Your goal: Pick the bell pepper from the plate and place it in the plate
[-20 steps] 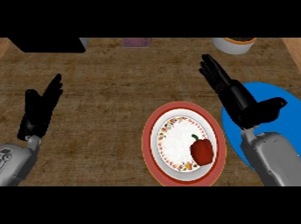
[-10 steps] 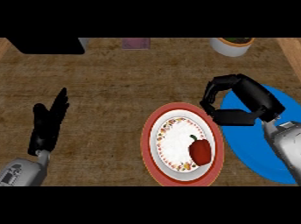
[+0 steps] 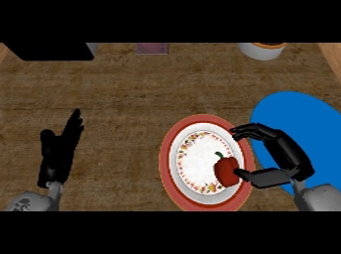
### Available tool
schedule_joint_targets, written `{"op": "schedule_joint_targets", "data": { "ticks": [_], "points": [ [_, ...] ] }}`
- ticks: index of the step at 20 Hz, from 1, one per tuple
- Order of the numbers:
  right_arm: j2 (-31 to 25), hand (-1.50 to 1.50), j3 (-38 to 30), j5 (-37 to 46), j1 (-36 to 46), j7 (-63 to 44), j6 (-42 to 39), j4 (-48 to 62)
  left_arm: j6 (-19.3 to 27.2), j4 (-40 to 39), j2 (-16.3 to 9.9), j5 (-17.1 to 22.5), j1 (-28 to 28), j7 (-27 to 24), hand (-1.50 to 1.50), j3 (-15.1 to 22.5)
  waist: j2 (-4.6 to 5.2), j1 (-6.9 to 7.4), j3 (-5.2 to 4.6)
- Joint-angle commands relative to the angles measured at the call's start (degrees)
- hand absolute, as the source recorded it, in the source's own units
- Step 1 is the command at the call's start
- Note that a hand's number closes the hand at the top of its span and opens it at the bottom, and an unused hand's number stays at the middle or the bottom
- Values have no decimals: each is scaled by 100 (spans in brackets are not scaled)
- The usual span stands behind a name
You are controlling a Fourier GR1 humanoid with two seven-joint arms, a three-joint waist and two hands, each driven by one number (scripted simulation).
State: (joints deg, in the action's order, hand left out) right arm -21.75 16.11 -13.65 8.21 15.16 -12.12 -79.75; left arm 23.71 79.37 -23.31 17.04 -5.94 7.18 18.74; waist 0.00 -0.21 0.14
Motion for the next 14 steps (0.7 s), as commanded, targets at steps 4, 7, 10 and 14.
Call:
{"op": "schedule_joint_targets", "data": {
  "ticks": [4,7,10,14],
  "points": [
    [-610,-150,580,1336,294,552,-456,168,8,117,86,-186,115,12,0,91,-3,65,-15],
    [-1013,-150,461,1910,719,386,-241,230,37,133,89,-207,180,-57,0,27,-2,83,-17],
    [-1294,-150,665,2178,913,-273,-541,-205,89,276,116,-245,276,63,0,45,-19,61,-20],
    [-1188,-150,996,2469,1443,-1018,-1058,-230,170,271,245,-362,-54,462,0,99,-6,55,-17]
  ]
}}
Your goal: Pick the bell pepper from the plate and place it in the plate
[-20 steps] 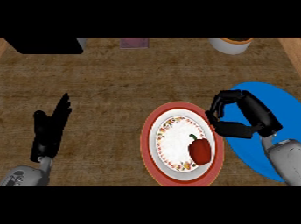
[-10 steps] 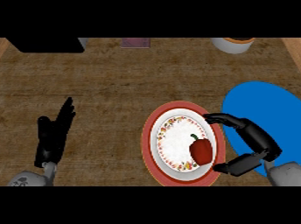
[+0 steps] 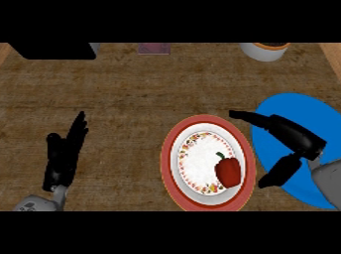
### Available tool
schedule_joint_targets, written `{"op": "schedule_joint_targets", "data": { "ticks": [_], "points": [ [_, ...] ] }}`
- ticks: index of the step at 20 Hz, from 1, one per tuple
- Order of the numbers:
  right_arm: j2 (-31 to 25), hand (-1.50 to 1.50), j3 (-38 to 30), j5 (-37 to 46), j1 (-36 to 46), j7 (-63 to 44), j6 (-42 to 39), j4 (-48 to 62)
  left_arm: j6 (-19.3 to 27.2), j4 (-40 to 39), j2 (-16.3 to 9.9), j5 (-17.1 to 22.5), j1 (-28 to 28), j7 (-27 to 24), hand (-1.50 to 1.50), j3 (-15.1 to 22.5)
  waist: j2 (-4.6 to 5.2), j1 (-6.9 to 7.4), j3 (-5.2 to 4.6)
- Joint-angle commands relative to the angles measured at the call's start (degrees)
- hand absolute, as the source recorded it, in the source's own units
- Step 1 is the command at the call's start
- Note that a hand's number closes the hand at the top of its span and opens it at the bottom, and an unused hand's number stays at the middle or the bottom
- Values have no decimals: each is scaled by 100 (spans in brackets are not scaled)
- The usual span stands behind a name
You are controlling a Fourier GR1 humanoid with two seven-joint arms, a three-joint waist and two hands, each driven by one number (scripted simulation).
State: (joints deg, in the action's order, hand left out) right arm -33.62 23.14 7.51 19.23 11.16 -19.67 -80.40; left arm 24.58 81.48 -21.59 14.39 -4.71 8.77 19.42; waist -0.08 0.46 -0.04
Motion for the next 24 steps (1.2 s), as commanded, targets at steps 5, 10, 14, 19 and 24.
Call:
{"op": "schedule_joint_targets", "data": {
  "ticks": [5,10,14,19,24],
  "points": [
    [-78,-150,579,203,780,-1229,-1553,68,-347,-347,22,59,-215,-125,0,-251,21,-1,-3],
    [462,-150,606,633,864,-1602,-1733,328,-363,389,-140,-23,139,268,0,-404,7,23,5],
    [847,-150,575,1188,473,-1549,-1627,273,-447,-274,282,-306,-22,-134,0,-545,10,-35,4],
    [905,-150,201,1500,517,-1329,-2182,410,-347,156,468,-726,-35,468,0,-489,6,-34,5],
    [1169,-150,224,2061,368,-838,-1989,735,-622,730,341,-738,491,506,0,-672,3,0,7]
  ]
}}
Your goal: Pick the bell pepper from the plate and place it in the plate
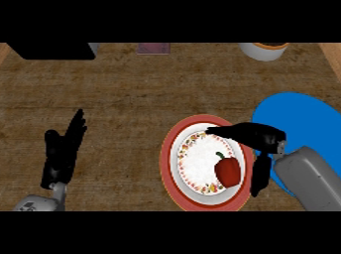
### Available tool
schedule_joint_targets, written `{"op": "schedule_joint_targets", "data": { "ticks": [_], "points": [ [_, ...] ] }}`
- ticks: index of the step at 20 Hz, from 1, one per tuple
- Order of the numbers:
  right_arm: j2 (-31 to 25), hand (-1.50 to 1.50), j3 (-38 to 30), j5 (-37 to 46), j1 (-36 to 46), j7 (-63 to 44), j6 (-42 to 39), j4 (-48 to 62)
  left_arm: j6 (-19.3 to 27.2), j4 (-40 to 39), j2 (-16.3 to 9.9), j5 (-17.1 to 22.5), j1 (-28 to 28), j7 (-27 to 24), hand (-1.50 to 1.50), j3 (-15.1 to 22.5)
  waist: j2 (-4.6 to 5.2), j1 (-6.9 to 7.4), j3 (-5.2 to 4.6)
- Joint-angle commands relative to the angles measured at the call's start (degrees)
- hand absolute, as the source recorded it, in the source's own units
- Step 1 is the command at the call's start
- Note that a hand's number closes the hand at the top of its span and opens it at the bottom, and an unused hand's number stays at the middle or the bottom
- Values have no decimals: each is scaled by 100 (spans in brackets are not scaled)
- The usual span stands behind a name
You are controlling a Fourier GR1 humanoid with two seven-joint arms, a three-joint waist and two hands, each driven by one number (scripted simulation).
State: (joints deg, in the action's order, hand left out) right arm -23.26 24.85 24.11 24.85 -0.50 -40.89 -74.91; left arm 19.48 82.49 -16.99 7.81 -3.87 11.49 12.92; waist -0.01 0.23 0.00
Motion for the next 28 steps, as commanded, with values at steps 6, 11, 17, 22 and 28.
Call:
{"op": "schedule_joint_targets", "data": {
  "ticks": [6,11,17,22,28],
  "points": [
    [285,-150,-322,816,-316,465,-287,86,-321,432,205,-382,432,94,0,-273,-1,-2,1],
    [461,-150,-340,1134,-526,481,-242,55,-203,811,427,-652,482,451,0,-183,-5,-4,2],
    [724,150,-297,1656,-118,1225,148,715,-490,-72,469,-633,-210,169,0,-720,8,-1,2],
    [989,150,-344,2152,-162,1448,602,931,-604,-146,752,-760,7,-5,0,-648,5,-4,1],
    [979,150,-880,2298,25,1126,1213,670,-602,235,621,-814,179,238,0,-740,-6,2,1]
  ]
}}
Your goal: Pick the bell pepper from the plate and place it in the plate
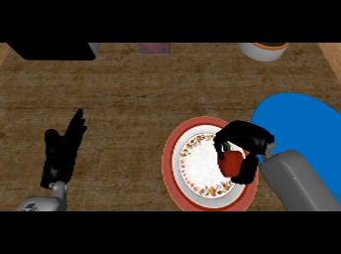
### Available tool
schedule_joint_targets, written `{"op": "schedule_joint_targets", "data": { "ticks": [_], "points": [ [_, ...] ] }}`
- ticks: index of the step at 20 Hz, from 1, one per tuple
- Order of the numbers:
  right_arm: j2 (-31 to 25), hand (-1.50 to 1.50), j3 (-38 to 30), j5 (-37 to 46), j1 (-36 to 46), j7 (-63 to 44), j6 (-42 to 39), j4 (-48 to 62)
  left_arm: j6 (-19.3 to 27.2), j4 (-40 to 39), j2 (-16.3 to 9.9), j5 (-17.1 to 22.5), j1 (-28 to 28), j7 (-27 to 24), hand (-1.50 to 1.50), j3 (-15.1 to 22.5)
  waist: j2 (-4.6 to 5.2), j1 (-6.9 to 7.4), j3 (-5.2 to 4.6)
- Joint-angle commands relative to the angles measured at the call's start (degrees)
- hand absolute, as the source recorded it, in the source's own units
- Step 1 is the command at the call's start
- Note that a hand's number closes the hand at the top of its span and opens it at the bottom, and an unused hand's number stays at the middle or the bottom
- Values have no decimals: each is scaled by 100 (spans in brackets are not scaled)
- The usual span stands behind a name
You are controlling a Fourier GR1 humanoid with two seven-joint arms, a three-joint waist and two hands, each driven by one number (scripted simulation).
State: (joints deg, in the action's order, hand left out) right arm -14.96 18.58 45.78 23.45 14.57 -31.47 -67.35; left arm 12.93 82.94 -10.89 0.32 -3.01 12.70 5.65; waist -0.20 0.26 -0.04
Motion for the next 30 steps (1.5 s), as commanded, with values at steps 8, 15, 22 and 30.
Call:
{"op": "schedule_joint_targets", "data": {
  "ticks": [8,15,22,30],
  "points": [
    [756,150,-1105,980,-268,-2756,2563,-919,11,118,14,34,241,-23,0,-88,-59,-201,-3],
    [1113,150,-800,1764,-878,-3862,3233,-3192,-87,154,-68,114,156,111,0,-198,-59,-219,-2],
    [925,150,-1121,2468,-1165,-4806,3002,-4509,-183,350,-34,117,377,-40,0,-197,0,-52,3],
    [489,150,-2316,1756,-974,-4588,2793,-4066,-2,359,337,-323,261,163,0,111,18,-23,5]
  ]
}}
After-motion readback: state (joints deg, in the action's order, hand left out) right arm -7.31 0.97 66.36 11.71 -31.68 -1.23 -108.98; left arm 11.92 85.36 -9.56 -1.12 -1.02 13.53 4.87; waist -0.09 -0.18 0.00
